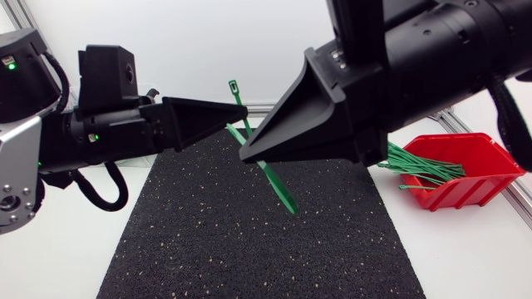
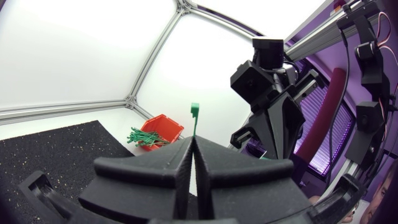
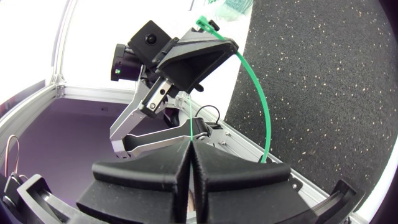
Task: Take a green cable tie from the red box, thread the tail through the head to close it, then place it in the transparent bin on the left.
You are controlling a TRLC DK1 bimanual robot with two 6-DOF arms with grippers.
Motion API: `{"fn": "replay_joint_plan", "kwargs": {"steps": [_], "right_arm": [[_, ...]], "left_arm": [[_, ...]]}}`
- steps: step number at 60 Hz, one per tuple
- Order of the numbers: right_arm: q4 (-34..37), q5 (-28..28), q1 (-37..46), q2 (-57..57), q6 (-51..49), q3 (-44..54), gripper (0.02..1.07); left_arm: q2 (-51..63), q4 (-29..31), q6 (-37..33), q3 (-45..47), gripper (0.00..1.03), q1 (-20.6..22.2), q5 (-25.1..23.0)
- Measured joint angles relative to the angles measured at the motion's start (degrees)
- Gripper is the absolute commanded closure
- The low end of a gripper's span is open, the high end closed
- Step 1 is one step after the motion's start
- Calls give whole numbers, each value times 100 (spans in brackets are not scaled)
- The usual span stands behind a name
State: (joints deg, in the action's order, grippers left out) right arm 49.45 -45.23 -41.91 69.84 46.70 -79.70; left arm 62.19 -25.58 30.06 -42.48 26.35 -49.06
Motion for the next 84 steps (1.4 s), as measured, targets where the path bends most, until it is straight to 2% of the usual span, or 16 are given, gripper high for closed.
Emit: {"fn": "replay_joint_plan", "kwargs": {"steps": [14,40,56,69,84], "right_arm": [[2,-4,0,-219,354,-7,102],[94,-59,-127,-245,1421,-291,102],[164,-57,-232,-247,1880,-461,101],[136,-61,-230,-247,2109,-463,101],[323,-61,-230,-247,2365,-647,101]], "left_arm": [[-142,70,173,-7,100,378,310],[-649,184,557,33,100,385,422],[-809,772,621,39,100,415,610],[-1058,857,708,164,100,468,719],[-1054,774,964,164,100,984,763]]}}
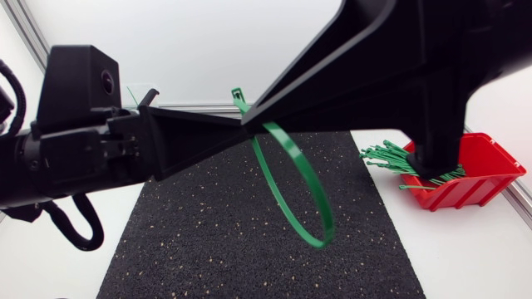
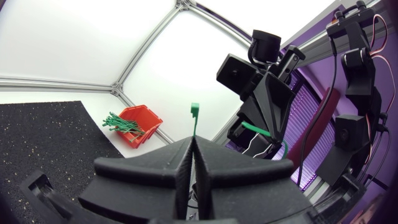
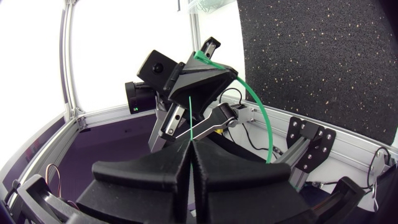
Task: Take a green cable tie from the red box, thread the tail through the head to close it, then place it in the transparent bin on the left.
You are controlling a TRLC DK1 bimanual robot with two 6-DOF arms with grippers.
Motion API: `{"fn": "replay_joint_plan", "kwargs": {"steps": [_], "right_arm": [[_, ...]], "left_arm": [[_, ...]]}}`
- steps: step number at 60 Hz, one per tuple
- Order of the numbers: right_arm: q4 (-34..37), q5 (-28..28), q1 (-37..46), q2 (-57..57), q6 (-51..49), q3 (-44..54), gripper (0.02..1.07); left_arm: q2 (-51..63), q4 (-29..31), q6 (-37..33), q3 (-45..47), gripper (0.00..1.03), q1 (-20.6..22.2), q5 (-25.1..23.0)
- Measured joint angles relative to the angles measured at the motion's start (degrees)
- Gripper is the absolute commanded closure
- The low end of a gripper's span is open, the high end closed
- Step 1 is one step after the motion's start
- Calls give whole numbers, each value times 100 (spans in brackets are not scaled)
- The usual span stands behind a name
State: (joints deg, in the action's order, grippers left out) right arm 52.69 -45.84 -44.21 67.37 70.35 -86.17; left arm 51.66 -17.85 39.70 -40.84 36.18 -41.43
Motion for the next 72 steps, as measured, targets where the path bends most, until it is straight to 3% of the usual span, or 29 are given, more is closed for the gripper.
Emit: {"fn": "replay_joint_plan", "kwargs": {"steps": [25,72], "right_arm": [[490,-63,0,101,619,-387,101],[542,-365,269,660,1298,-758,99]], "left_arm": [[13,26,267,0,100,181,166],[98,-2,885,0,100,-94,101]]}}
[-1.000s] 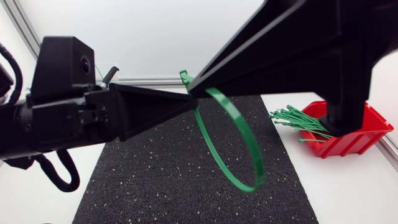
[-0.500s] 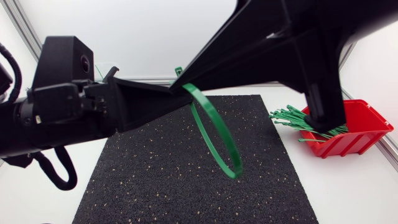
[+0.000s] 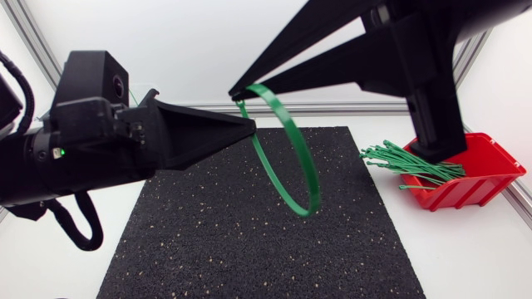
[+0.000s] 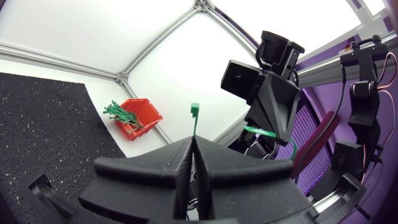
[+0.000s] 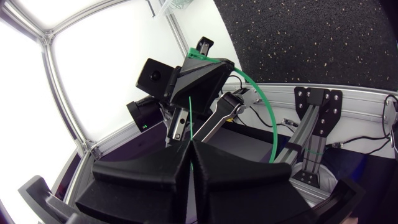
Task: Take a green cable tie from the red box, thread the tail through the head to close it, then place it in the transparent bin on the left.
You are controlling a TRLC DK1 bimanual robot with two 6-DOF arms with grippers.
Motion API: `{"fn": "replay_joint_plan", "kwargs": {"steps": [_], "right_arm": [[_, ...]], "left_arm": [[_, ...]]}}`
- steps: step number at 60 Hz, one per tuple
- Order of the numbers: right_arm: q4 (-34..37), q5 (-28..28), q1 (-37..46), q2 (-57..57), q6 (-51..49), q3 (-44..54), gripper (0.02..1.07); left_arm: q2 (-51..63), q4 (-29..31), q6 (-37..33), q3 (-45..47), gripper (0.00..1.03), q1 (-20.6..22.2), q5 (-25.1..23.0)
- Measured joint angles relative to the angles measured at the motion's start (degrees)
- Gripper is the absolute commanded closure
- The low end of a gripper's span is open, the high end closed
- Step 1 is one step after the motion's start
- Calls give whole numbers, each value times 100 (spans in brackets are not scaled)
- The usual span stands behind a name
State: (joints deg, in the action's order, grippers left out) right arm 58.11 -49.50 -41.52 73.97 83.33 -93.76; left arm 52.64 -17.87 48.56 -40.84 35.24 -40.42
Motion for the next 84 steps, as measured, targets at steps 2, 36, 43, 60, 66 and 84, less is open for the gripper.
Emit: {"fn": "replay_joint_plan", "kwargs": {"steps": [2,36,43,60,66,84], "right_arm": [[0,0,0,13,57,-35,99],[-116,83,0,186,267,-116,100],[-133,131,2,186,306,-116,100],[-284,240,72,186,352,-111,100],[-304,267,76,186,367,-94,100],[-409,306,76,192,374,2,100]], "left_arm": [[0,0,15,0,100,0,0],[-140,9,59,-2,100,-20,2],[-173,11,57,-2,100,-20,2],[-203,28,57,-2,100,-20,2],[-203,28,57,-2,100,-20,4],[-203,31,57,-2,100,-20,4]]}}
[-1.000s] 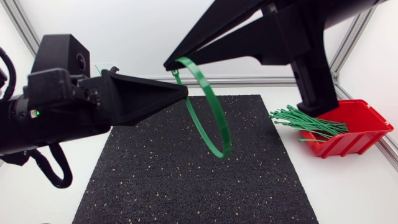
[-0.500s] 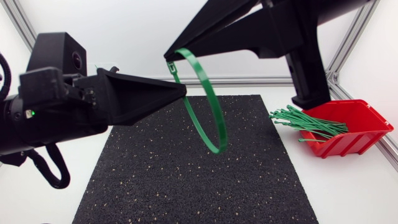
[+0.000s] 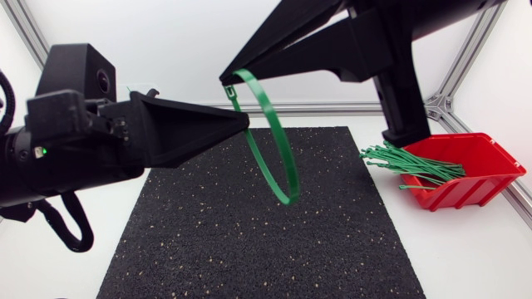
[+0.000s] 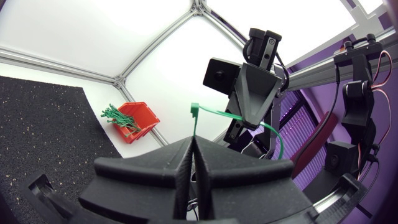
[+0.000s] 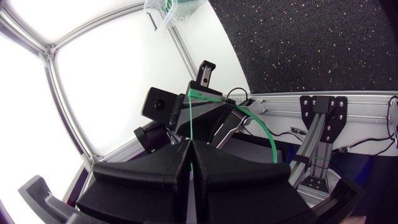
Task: Take a green cable tie from the red box, thread the tail through the head to close it, then place it in the transparent bin on the left.
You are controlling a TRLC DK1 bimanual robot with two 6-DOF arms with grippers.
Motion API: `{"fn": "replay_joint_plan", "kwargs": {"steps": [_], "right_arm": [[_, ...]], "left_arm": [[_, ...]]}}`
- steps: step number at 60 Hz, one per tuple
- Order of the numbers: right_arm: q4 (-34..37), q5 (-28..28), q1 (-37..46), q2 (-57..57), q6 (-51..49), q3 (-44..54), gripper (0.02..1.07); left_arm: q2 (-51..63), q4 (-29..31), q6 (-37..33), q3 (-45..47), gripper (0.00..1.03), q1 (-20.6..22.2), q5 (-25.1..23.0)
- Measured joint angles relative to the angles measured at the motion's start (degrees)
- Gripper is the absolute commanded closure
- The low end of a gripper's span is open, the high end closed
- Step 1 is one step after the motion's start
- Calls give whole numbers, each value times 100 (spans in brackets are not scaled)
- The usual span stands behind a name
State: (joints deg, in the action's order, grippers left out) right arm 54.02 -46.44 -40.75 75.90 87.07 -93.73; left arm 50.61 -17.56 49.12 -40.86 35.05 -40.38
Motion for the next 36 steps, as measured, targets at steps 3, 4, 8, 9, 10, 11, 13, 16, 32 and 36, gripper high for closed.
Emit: {"fn": "replay_joint_plan", "kwargs": {"steps": [3,4,8,9,10,11,13,16,32,36], "right_arm": [[-2,0,0,4,0,0,100],[-2,0,0,4,0,0,100],[-4,2,0,4,0,9,100],[-7,2,0,4,0,11,100],[-7,4,0,4,0,11,100],[-11,17,0,4,0,17,100],[-22,20,0,4,4,24,100],[-24,20,0,4,17,52,100],[-44,22,0,4,20,118,100],[-46,44,0,4,20,122,100]], "left_arm": [[0,2,0,0,100,0,0],[0,2,0,0,100,0,2],[0,7,0,0,100,0,22],[0,11,0,0,100,0,22],[0,15,0,0,100,0,24],[0,17,0,0,100,0,31],[0,15,0,0,100,0,42],[0,17,0,0,100,0,57],[0,17,0,0,100,0,92],[0,20,0,0,100,0,129]]}}
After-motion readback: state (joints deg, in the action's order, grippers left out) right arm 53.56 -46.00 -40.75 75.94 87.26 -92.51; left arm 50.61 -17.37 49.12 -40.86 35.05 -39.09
